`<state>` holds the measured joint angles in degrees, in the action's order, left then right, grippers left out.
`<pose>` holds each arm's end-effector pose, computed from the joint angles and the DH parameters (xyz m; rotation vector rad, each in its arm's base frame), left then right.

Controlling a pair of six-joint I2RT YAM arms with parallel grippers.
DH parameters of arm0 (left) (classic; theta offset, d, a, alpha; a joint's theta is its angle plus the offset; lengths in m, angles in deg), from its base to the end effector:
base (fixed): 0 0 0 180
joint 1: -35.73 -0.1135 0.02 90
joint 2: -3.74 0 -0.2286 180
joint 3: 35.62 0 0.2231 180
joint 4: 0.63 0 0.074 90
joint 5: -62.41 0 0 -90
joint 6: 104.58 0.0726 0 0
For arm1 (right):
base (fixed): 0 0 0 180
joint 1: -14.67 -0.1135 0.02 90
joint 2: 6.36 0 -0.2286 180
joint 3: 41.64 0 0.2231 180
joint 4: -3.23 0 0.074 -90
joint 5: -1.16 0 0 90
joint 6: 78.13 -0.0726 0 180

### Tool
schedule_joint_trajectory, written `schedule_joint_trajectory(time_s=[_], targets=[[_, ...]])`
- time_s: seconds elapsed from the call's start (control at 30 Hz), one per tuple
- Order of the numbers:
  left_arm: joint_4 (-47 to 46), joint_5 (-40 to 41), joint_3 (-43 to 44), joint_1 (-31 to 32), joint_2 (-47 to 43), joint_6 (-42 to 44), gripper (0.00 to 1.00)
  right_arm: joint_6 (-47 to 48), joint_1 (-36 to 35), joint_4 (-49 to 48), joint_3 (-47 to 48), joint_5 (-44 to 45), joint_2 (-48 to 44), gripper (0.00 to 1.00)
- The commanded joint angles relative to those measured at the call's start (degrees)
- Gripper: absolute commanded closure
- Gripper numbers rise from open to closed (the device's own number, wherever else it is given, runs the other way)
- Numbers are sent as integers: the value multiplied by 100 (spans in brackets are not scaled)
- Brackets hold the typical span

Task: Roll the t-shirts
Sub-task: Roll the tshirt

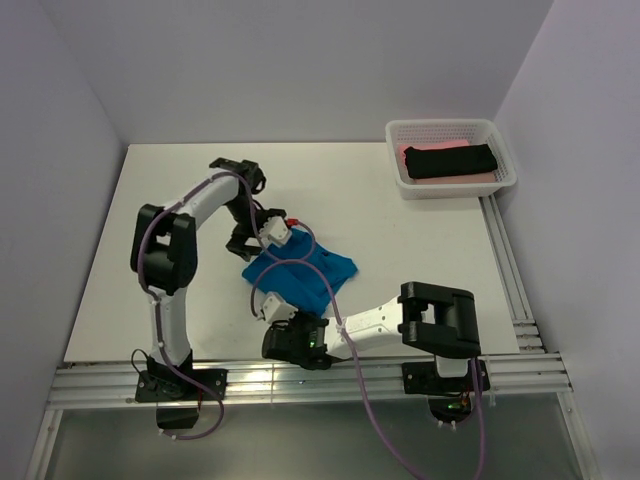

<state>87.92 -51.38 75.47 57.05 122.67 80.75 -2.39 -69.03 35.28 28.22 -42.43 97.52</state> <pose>0.3023 -0.1494 0.1436 2.4684 1.5634 -0.5896 0.0863 0.3024 0.0972 -1.1174 1.9727 -0.2743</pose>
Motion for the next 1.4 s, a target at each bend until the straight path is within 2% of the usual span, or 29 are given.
schedule_joint_trajectory(time_s=[0.0, 0.17, 0.3, 0.4, 0.43, 0.5, 0.53, 0.7, 0.87, 1.07, 1.13, 1.2, 1.27, 1.37], targets=[[-105, -187, 23, -365, -598, 293, 1, 55, -50, -247, -144, -326, -201, 96], [-623, -713, -380, -918, -1143, 451, 0, 143, -50, -379, -188, -580, -219, 97], [-922, -1241, -1039, -1665, -1880, 943, 1, 213, -50, -476, -249, -704, -254, 98], [-1387, -1531, -2101, -2035, -2617, 1487, 1, 274, -32, -616, -319, -853, -306, 99], [-1493, -1663, -2765, -2105, -2830, 1906, 0, 301, 3, -669, -346, -975, -367, 99], [-1975, -2126, -3471, -2421, -3478, 2339, 1, 319, 38, -809, -469, -1055, -447, 99], [-2256, -2260, -4162, -2483, -3682, 2576, 1, 319, 64, -836, -504, -1073, -534, 99], [-3714, -3418, -5784, -2782, -4518, 3097, 0, 301, 108, -889, -689, -1196, -754, 99], [-4210, -3992, -6068, -2791, -4555, 2983, 0, 249, 117, -915, -776, -1222, -843, 100], [-4578, -4388, -6454, -2800, -4327, 3729, 0, 257, 144, -942, -768, -1310, -843, 100], [-4369, -4432, -6402, -2800, -4037, 4360, 0, 249, 152, -933, -768, -1319, -843, 100], [-3720, -4415, -6183, -2800, -3659, 5061, 1, 222, 152, -933, -776, -1337, -869, 100], [-3481, -4476, -6077, -2800, -3413, 5189, 0, 205, 161, -950, -829, -1363, -904, 100], [-3717, -4538, -6085, -2783, -3298, 5189, 0, 178, 170, -951, -864, -1372, -992, 100]])
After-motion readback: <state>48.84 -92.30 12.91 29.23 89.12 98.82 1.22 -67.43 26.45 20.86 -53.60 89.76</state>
